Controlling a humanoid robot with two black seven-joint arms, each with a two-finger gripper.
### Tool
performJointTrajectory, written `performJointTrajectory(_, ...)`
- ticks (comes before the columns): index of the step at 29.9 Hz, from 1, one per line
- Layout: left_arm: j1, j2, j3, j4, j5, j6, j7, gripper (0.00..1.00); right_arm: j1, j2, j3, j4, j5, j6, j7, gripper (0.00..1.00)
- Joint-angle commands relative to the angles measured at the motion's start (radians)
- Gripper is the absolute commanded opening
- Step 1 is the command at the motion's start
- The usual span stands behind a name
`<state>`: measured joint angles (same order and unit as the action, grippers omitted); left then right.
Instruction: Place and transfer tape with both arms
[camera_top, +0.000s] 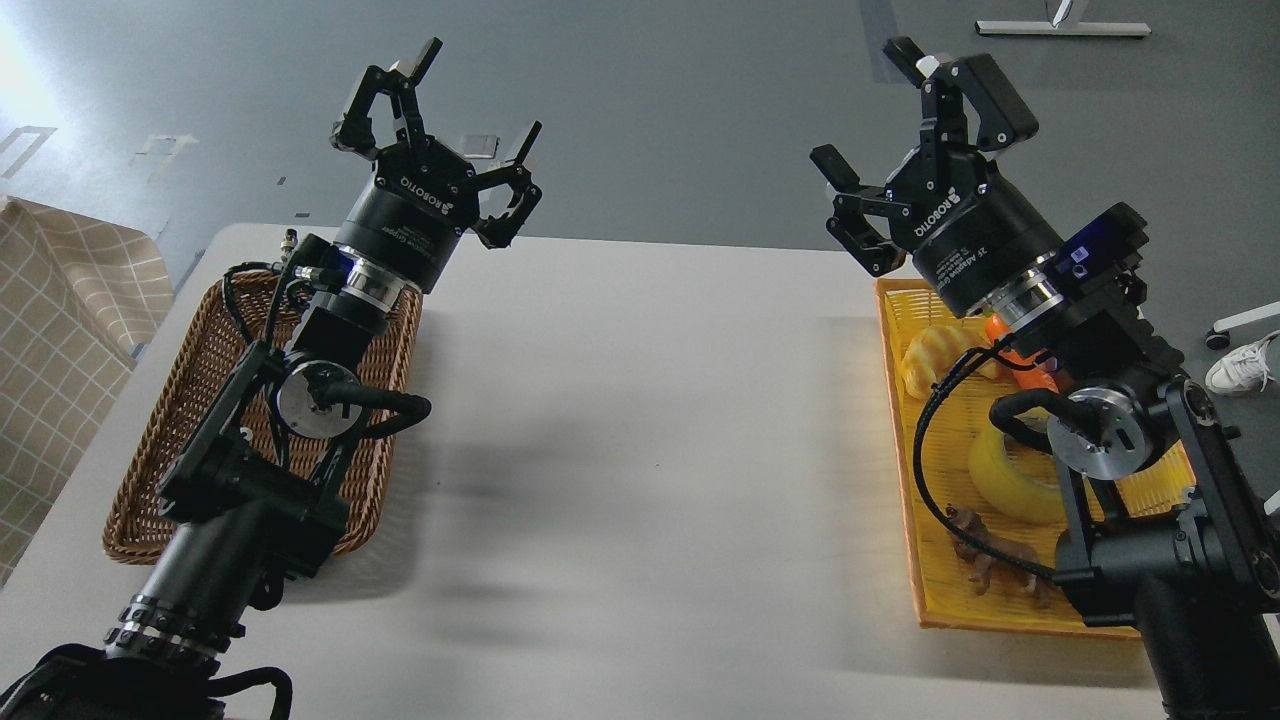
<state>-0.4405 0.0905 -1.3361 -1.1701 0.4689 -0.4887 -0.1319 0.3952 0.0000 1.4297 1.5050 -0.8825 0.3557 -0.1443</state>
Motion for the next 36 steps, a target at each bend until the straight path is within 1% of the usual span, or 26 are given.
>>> performJointTrajectory(1,-0.003,0.000,0.000,0.000,0.000,0.000,0.000,0.99,-0.004,0.000,0.000,0.020,-0.006,-0.015,0.000,1.00)
performJointTrajectory(9,-0.003,0.017,0.000,-0.003,-0.001,0.000,0.000,0.99,-0.004,-0.067,0.000,0.032,-0.007,-0.035,0.000,1.00)
performJointTrajectory(20,0.000,0.009,0.000,-0.003,-0.001,0.000,0.000,0.99,-0.004,-0.097,-0.002,0.032,-0.007,-0.031,0.000,1.00)
performJointTrajectory(31,0.005,0.011,0.000,-0.003,0.000,0.000,0.000,0.99,-0.018,-0.290,-0.002,0.041,-0.107,-0.032,0.000,1.00)
performJointTrajectory(36,0.008,0.014,0.001,-0.005,0.000,0.000,0.002,0.99,-0.021,-0.376,-0.005,0.043,-0.259,-0.029,0.000,1.00)
